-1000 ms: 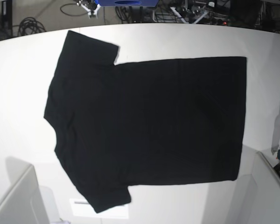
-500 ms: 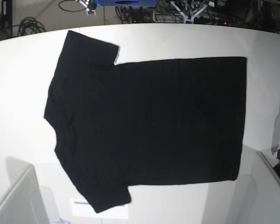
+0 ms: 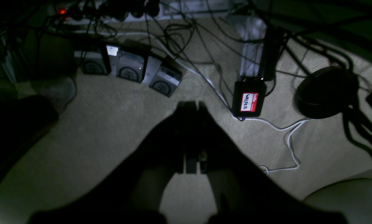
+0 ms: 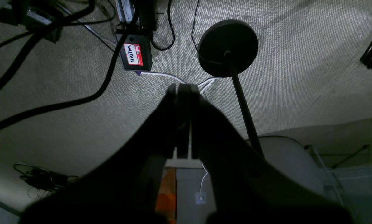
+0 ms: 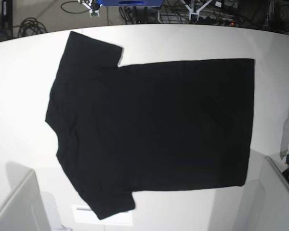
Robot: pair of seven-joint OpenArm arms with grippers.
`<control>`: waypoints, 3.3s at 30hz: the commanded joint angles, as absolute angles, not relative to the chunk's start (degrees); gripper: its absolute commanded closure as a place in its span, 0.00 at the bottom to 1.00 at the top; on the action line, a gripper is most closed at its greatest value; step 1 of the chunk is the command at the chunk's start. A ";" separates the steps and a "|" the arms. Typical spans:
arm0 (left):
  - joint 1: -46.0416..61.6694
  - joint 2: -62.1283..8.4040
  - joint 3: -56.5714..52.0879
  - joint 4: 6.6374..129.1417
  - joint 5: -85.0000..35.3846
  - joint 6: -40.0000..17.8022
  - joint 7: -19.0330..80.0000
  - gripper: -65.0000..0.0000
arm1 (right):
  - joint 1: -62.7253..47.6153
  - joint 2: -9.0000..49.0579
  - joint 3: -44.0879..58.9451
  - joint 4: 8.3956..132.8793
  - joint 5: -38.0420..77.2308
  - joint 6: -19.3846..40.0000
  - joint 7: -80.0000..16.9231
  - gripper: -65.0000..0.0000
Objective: Fold the T-shirt properly
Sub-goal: 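Move both grippers toward the shoulder corners of the black T-shirt, then grasp the shirt's shoulder corners with both grippers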
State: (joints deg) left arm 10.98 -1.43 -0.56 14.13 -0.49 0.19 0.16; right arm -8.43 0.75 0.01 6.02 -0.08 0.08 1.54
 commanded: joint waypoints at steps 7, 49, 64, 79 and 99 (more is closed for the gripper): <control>14.55 -3.03 0.22 15.08 0.04 0.31 0.04 1.00 | -12.70 0.84 0.66 9.54 0.31 0.40 1.36 1.00; 67.30 -14.46 -31.52 113.71 -26.68 0.31 0.13 1.00 | -35.12 -3.03 33.19 111.87 43.74 16.92 -39.34 0.33; 58.59 -15.69 -25.01 105.19 -27.03 0.31 0.75 0.52 | -32.13 -1.98 33.36 96.92 43.47 24.31 -42.59 0.44; 43.30 -13.58 -37.41 100.70 -52.88 -12.18 35.12 0.31 | -31.25 -1.89 31.96 90.77 43.65 26.86 -42.42 1.00; 29.76 -11.38 -38.02 90.24 -52.88 -11.91 40.92 0.58 | -31.25 -1.80 31.96 90.42 43.56 27.47 -42.59 1.00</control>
